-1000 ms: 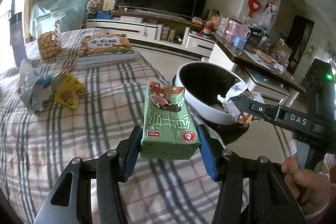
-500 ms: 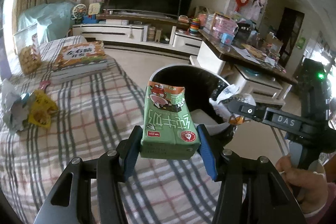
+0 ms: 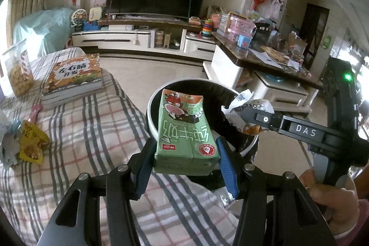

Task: Collect trash
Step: 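Carry the green juice box and white wrapper over the bin with both tools, then open both tools to drop the juice box and wrapper into the bin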

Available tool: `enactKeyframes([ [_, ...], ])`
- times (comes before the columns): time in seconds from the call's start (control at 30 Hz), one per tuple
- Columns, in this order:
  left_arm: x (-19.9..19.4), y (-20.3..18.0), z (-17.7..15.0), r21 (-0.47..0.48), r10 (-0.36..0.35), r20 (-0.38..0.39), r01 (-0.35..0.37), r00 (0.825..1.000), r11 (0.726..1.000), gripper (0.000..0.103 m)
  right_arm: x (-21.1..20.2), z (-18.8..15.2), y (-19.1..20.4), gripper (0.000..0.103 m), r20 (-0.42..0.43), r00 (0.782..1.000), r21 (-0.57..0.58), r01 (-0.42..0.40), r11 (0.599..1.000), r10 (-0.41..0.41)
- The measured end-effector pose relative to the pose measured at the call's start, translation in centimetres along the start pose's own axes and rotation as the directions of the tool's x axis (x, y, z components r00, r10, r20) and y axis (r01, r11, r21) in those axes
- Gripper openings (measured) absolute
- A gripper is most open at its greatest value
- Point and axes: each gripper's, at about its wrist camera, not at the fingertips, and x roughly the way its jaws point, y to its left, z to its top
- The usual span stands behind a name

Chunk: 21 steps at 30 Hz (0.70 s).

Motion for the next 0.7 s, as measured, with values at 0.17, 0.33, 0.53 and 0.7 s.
enactKeyframes([
  [0.17, 1.3, -0.3, 0.7, 0.004, -0.002, -0.008, 0.002, 1.0, 1.0, 0.051, 0.9, 0.8, -0.3, 0.032, -0.013, 1.0, -0.004, 0.009, 1.0, -0.009],
  [0.33, 2.6, -0.6, 1.3, 0.021, -0.008, -0.023, 0.008, 1.0, 1.0, 0.051, 1.9, 1.3, -0.8, 0.033, -0.038, 0.999, -0.004, 0.019, 1.0, -0.019],
  [0.53, 3.8, -0.7, 1.7, 0.02, -0.004, -0.038, 0.004, 0.999, 1.0, 0.051, 2.9, 1.7, -0.8, 0.034, -0.056, 0.998, -0.009, 0.025, 1.0, -0.025],
  [0.7, 4.4, -1.1, 1.9, 0.016, -0.002, -0.048, 0.003, 0.999, 1.0, 0.051, 3.5, 2.1, -0.8, 0.034, -0.065, 0.997, -0.014, 0.037, 0.999, -0.038],
])
